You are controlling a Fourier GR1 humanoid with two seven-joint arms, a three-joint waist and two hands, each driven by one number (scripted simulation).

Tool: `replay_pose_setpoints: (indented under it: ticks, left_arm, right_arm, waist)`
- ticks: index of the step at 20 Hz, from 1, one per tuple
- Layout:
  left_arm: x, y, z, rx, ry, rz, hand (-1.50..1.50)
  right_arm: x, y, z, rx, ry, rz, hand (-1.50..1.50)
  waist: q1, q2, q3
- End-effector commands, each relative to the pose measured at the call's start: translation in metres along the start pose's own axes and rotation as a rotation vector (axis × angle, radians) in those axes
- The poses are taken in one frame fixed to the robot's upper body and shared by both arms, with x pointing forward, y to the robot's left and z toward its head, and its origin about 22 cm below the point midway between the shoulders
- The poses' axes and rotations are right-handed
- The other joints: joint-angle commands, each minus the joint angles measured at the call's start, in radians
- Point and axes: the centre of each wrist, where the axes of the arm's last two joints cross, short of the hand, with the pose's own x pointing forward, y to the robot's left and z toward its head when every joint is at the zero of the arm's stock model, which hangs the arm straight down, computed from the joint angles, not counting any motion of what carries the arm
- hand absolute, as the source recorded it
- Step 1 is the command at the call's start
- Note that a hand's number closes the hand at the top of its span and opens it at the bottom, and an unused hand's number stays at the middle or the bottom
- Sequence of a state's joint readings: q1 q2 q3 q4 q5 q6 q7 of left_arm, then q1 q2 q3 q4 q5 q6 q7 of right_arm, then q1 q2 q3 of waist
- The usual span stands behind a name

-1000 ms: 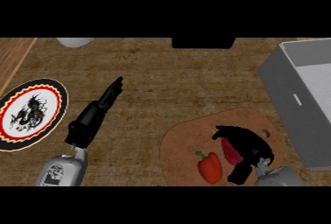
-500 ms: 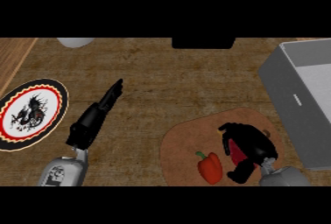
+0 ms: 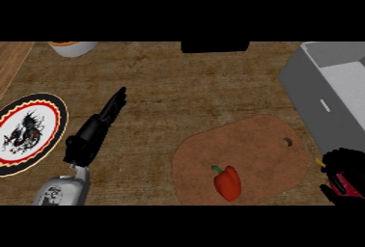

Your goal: Pick the pear from the cutting board and place it in the cardboard box

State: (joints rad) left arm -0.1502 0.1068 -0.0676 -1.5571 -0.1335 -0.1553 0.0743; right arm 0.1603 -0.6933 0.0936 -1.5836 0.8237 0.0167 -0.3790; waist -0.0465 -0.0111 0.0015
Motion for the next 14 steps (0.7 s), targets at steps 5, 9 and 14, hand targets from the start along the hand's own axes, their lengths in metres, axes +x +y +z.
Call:
replay_pose_setpoints:
  ticks: [5,9,14]
  left_arm:
    - [0.004,-0.002,0.001,-0.008,-0.016,0.005,0.00]
    - [0.019,0.014,0.001,-0.014,0.002,0.005,0.00]
    - [-0.007,0.008,0.006,0.002,0.019,-0.003,0.00]
  right_arm:
    - [-0.050,-0.048,0.087,-0.272,-0.076,0.032,1.50]
    - [-0.061,-0.081,0.126,-0.335,-0.115,-0.010,1.50]
    - [-0.047,-0.117,0.163,-0.430,-0.179,-0.137,1.50]
  waist:
    - [0.010,0.004,-0.002]
    - [0.012,0.003,-0.002]
    - [-0.006,0.002,-0.004]
